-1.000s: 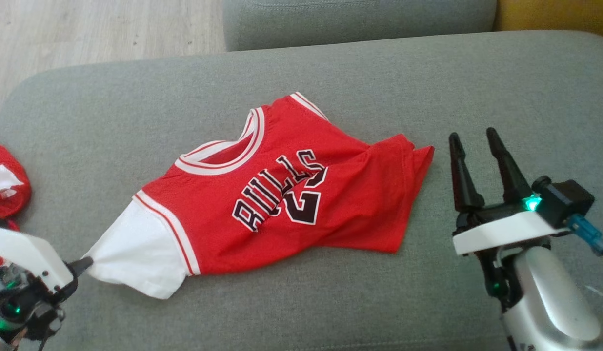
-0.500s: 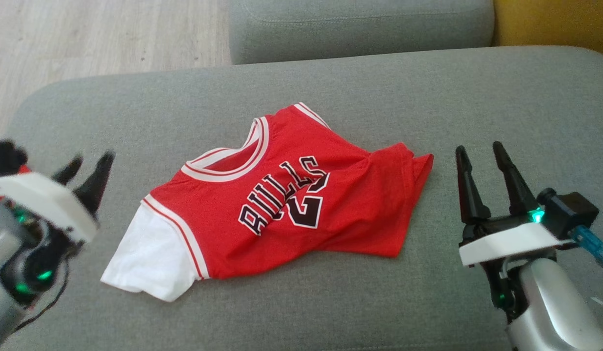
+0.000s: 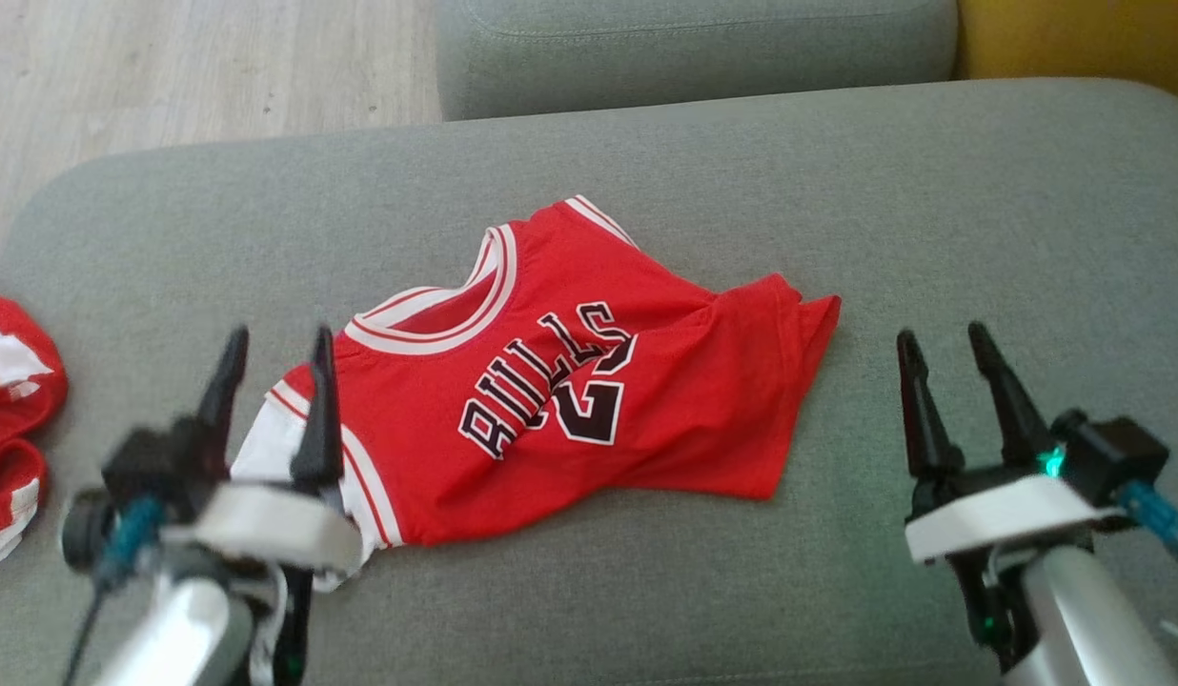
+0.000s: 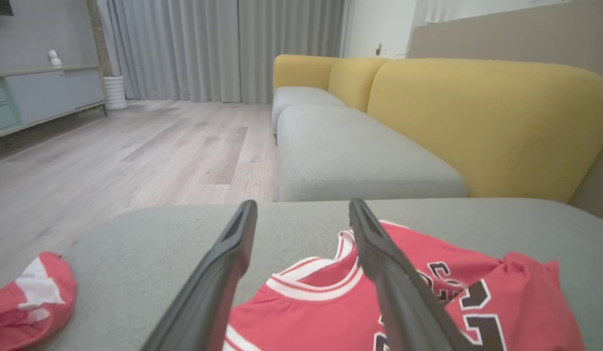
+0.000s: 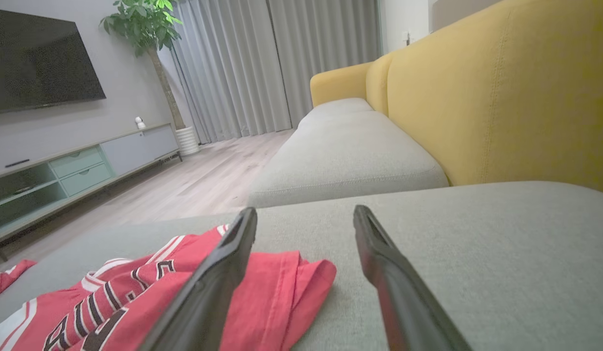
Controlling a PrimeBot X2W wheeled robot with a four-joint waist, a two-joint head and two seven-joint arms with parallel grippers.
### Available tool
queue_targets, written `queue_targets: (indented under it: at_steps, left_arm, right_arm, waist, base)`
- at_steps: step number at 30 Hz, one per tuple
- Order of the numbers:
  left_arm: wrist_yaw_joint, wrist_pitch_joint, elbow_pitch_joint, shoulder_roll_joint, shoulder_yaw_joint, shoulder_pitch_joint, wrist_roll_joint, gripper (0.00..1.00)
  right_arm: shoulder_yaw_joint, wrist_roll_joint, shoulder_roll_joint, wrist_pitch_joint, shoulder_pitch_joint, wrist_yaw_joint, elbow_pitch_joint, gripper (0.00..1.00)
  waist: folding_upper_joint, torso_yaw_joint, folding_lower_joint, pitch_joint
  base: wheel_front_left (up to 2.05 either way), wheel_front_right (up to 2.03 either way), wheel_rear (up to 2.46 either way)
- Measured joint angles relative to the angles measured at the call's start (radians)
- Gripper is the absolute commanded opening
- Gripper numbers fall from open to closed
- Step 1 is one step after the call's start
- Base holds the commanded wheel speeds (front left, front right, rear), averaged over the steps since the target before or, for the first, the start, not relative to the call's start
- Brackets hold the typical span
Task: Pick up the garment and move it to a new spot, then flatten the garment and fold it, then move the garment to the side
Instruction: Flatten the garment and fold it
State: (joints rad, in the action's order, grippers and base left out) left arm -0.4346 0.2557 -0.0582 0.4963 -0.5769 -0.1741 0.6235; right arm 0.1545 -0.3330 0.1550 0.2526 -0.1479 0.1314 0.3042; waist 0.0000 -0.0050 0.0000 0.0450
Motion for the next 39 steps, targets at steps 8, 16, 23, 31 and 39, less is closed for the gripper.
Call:
queue_targets:
  at_steps: [8, 16, 23, 31, 39]
  left_arm:
    - [0.122, 0.000, 0.023, -0.166, 0.184, 0.118, -0.167, 1.00]
    - [0.235, 0.000, 0.072, -0.257, 0.277, 0.130, -0.244, 1.00]
    - [0.298, 0.000, 0.115, -0.316, 0.332, 0.130, -0.283, 1.00]
    - [0.351, 0.000, 0.153, -0.350, 0.373, 0.130, -0.316, 1.00]
    - [0.382, 0.000, 0.169, -0.380, 0.420, 0.130, -0.339, 1.00]
  right_arm:
    - [0.024, 0.000, 0.005, -0.006, 0.041, 0.000, 0.001, 1.00]
    - [0.133, -0.111, 0.019, -0.246, 0.035, 0.000, 0.031, 1.00]
    - [0.166, -0.195, 0.026, -0.507, 0.036, 0.000, 0.105, 1.00]
    - [0.117, -0.219, -0.019, -0.552, 0.018, 0.000, 0.170, 1.00]
    - [0.125, -0.263, -0.024, -0.542, -0.026, 0.000, 0.212, 0.00]
  waist:
    - [0.0000, 0.003, 0.0000, 0.002]
    - [0.0000, 0.021, 0.0000, 0.006]
    - [0.0000, 0.060, 0.0000, 0.011]
    - [0.0000, 0.111, 0.0000, 0.023]
    - [0.0000, 0.114, 0.0000, 0.031]
  base:
    - [0.00, 0.00, 0.00]
    - [0.00, 0.00, 0.00]
    - [0.00, 0.00, 0.00]
    - [0.00, 0.00, 0.00]
    - [0.00, 0.00, 0.00]
